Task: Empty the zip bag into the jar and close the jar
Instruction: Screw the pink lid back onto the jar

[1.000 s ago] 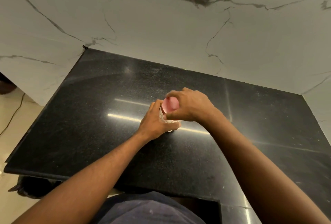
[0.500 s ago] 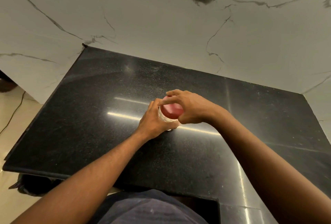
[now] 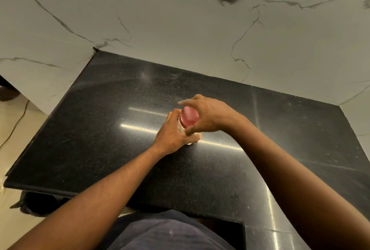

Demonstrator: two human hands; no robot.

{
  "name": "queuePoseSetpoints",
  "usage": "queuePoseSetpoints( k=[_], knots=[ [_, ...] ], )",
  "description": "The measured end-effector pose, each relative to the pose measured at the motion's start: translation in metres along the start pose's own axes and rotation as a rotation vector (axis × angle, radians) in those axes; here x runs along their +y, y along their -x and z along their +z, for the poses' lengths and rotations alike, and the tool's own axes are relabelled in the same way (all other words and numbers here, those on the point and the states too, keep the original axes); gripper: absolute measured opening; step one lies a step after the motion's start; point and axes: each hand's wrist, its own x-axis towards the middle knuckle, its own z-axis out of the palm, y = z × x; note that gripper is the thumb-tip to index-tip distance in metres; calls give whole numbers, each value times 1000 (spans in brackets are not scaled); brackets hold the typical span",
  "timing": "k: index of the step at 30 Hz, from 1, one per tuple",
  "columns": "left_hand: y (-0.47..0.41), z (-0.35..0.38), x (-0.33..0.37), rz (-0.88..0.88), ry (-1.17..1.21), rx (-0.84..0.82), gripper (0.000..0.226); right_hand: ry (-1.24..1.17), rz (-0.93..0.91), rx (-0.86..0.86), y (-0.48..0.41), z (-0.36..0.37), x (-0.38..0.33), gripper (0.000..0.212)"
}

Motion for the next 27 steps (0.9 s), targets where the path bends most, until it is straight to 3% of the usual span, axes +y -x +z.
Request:
queuePoseSetpoints(
  k=[2,6,15,18,22,27],
  knots=[
    [0,0,-1,-1,8,0,106,-29,-88,-74,4,1,1,91],
    [1,0,-1,-4,15,-4,102,-54,-80,37,7,4,4,82],
    [0,0,5,-7,-59,17,86,88,266,295,5,23,-4,85],
    [-1,-2,5,-4,-54,0,84,107,172,291,6,22,0,90],
    [0,-5,3,15,-23,-8,94,-45,-74,-3,10,15,8,99],
    [1,-4,4,-18,-21,-3,89,-28,-17,127,6,13,14,86]
  ],
)
